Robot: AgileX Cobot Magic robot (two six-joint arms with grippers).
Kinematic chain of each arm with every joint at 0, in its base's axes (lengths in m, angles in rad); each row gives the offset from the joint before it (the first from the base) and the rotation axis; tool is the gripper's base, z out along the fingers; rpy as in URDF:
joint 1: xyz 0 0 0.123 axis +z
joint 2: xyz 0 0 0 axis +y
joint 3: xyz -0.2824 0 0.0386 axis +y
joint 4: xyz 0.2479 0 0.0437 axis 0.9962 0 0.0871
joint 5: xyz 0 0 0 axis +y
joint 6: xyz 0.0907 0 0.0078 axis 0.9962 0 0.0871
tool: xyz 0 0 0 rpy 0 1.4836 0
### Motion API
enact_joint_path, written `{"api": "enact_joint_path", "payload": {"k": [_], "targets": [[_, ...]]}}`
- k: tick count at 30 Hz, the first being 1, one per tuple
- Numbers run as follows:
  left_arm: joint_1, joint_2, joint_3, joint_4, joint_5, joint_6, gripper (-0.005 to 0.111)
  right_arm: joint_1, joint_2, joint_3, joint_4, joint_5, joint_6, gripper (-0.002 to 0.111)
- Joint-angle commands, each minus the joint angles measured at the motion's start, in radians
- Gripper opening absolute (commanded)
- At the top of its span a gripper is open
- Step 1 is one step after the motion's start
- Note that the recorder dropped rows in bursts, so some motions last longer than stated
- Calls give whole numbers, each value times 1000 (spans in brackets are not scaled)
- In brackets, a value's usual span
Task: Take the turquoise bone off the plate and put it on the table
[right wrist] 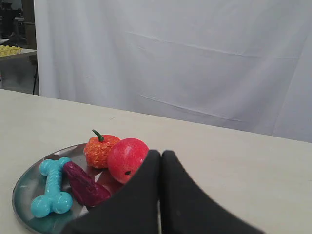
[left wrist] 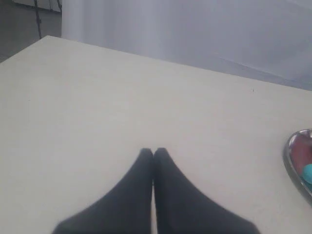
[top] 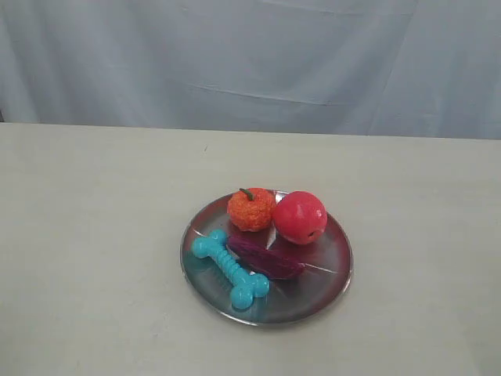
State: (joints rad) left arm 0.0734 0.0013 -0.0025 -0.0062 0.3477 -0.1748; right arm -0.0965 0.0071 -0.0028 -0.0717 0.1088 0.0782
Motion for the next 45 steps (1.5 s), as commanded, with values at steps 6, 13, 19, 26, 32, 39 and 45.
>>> {"api": "enact_joint_path", "payload": {"k": [6,13,19,26,32,39,45], "targets": [[4,-1,3,6,-5,-2,0,-3,-7,3,-1,1,0,0],[4,-1,3,6,-5,-2,0,-3,-7,3,-1,1,0,0],[4,-1,3,6,-5,-2,0,-3,-7,3,-1,-33,0,0],[4,-1,3,6,-5,-2,0,-3,-7,3,-1,-332,0,0],[4,-1,3,6,-5,-2,0,-3,-7,3,1,-393,81,0],[4,-1,3,6,-5,-2,0,-3,-7,-112,1,-24,133,0],[4,-1,3,6,-5,-2,0,-3,29,-291,-1,192,111,0]]}}
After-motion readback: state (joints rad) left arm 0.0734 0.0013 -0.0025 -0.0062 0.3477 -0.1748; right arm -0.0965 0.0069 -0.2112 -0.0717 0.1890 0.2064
